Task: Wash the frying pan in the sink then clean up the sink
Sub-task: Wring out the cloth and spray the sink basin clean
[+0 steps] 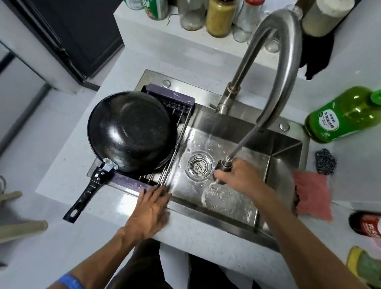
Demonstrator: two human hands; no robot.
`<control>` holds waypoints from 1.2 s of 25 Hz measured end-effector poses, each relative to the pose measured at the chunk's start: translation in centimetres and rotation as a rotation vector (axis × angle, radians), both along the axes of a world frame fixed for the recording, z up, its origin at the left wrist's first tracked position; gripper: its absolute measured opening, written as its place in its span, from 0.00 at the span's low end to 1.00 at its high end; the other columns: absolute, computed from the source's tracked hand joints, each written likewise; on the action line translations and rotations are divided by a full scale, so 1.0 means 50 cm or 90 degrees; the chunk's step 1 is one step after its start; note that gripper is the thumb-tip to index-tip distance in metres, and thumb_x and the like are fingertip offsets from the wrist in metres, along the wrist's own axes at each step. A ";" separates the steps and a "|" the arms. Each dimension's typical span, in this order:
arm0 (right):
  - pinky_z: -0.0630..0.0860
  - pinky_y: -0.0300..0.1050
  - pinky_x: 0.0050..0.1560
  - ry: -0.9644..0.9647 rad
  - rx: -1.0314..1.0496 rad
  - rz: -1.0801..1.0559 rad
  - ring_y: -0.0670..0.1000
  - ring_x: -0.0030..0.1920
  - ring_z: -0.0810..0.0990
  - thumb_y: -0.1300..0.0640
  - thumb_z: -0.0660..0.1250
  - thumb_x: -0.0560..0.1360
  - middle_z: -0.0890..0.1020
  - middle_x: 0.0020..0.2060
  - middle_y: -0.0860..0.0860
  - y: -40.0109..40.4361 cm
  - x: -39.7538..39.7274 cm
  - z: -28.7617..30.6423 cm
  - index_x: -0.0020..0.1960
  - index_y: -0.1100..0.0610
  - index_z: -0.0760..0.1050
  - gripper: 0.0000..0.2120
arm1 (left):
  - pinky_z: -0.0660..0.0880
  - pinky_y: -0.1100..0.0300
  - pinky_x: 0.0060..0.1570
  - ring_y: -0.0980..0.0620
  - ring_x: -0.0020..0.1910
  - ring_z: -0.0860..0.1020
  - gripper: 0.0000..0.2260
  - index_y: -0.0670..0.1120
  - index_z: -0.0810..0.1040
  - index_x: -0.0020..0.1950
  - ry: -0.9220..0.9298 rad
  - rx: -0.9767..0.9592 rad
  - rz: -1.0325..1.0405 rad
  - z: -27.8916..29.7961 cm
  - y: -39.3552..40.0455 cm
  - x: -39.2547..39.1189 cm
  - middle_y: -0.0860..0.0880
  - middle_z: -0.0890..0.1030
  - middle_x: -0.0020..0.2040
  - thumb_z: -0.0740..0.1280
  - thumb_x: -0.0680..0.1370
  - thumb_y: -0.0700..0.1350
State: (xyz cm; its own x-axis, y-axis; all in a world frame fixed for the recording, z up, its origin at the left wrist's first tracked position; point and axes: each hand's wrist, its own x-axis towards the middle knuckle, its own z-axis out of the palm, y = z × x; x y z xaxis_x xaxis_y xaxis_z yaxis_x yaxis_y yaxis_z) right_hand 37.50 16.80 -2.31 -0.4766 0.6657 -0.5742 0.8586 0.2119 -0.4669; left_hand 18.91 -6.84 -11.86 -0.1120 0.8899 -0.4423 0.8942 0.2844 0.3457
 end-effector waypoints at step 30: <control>0.83 0.49 0.47 0.377 0.065 -0.129 0.46 0.41 0.85 0.52 0.79 0.69 0.86 0.39 0.48 0.079 -0.097 0.181 0.44 0.52 0.83 0.07 | 0.73 0.53 0.55 0.42 0.59 0.77 0.15 0.43 0.74 0.66 -0.125 0.057 0.106 0.152 0.634 -0.099 0.42 0.80 0.60 0.60 0.80 0.43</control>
State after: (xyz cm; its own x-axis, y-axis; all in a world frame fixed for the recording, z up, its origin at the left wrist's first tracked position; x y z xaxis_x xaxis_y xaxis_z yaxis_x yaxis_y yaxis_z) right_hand 32.65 20.75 6.75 -0.5533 0.8131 -0.1808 0.4883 0.1408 -0.8612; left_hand 13.96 24.88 -4.28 -0.1798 0.9031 -0.3899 0.7507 0.3821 0.5390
